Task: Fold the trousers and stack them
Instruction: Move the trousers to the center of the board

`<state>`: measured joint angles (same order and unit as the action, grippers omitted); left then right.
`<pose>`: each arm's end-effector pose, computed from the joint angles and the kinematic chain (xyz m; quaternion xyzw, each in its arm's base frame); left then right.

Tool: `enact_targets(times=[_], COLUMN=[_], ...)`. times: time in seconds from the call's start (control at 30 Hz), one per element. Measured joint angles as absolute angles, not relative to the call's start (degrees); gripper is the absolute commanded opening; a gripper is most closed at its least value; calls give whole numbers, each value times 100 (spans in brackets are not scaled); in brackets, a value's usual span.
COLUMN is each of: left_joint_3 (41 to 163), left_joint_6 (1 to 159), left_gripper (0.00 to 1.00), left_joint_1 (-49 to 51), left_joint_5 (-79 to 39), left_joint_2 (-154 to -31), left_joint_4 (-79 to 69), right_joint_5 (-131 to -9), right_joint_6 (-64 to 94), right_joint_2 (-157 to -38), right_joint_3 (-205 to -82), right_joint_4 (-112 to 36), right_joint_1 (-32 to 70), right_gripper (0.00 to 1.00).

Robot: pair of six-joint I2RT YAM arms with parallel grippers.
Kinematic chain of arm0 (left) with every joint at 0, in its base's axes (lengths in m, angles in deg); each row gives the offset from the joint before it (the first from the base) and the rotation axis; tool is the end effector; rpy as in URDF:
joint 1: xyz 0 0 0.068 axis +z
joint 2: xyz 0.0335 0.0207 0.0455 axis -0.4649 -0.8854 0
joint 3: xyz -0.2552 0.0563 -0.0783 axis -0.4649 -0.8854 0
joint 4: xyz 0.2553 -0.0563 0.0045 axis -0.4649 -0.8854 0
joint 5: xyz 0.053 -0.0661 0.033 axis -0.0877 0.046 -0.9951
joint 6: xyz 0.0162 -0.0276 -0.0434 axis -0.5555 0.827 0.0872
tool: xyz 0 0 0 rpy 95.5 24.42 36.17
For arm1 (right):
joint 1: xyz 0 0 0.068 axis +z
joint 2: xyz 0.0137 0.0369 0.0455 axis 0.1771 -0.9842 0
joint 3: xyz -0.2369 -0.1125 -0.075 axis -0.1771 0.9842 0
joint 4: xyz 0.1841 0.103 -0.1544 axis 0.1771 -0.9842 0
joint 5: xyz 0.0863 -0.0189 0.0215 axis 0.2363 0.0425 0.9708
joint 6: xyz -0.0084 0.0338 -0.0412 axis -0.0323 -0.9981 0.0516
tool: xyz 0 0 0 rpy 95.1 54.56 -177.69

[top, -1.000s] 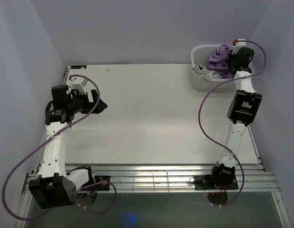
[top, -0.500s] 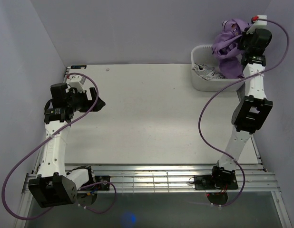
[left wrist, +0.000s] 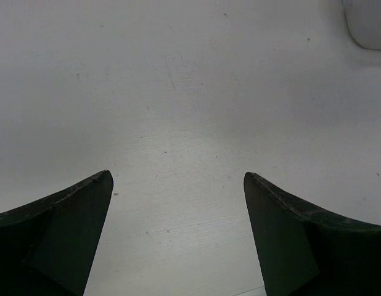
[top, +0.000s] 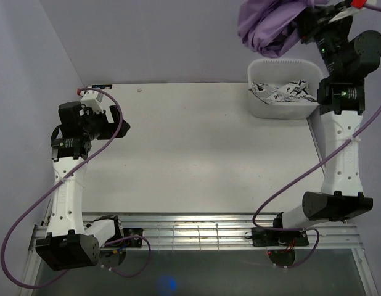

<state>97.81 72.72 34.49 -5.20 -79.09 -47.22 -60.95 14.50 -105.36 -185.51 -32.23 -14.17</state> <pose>0.2213 0.0123 0.3715 0.0078 0.8708 -0.1679 0.4620 0.2907 -0.0100 0.6079 -0.0818 0.4746 0.0930 0.8714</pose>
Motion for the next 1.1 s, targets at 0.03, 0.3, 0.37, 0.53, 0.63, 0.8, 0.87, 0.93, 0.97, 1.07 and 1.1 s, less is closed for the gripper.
enact_targets(times=[0.03, 0.3, 0.37, 0.53, 0.63, 0.8, 0.87, 0.93, 0.97, 1.07, 1.1], left_joint_3=[9869, 10208, 10190, 10033, 9915, 9878, 9880, 9882, 9889, 9943, 9998], left_joint_6=[7283, 7156, 6994, 6216, 5667, 4955, 4835, 4863, 4907, 5119, 5189], left_gripper=[98, 98, 98, 98, 98, 97, 93, 90, 88, 87, 87], left_joint_1=[3449, 3449, 3449, 3451, 3449, 3302, 3130, 2852, 2693, 2334, 2247], left_joint_5=[-524, -188, 20, 737, 1056, 1347, 1425, 1393, 1364, 1200, 1146], left_joint_2=[-7905, -7872, -7887, -8071, -8287, -8774, -9037, -9393, -9601, -10263, -10486], left_joint_4=[-4741, -4866, -4949, -5222, -5480, -5766, -5764, -5664, -5546, -5170, -5049], right_joint_5=[-5981, -5273, -5181, -5035, -4937, -4882, -4902, -4921, -4934, -4941, -4954], right_joint_6=[1481, 2047, 2259, 2823, 3125, 3210, 3155, 3063, 3011, 2847, 2801], right_joint_2=[-10256, -8805, -8862, -9791, -10388, -10228, -10156, -10189, -10237, -10595, -10783], right_joint_3=[-18214, -15067, -14271, -13189, -13141, -12973, -13025, -13191, -13292, -13720, -13908], right_joint_4=[-3199, -3285, -3442, -4412, -5180, -5551, -5534, -5468, -5411, -5243, -5188], right_joint_1=[-1200, 559, 896, 1359, 1300, 1154, 1154, 1156, 1156, 1158, 1158], right_gripper=[8, 16, 51, 91, 90, 91, 92, 93, 94, 94, 95])
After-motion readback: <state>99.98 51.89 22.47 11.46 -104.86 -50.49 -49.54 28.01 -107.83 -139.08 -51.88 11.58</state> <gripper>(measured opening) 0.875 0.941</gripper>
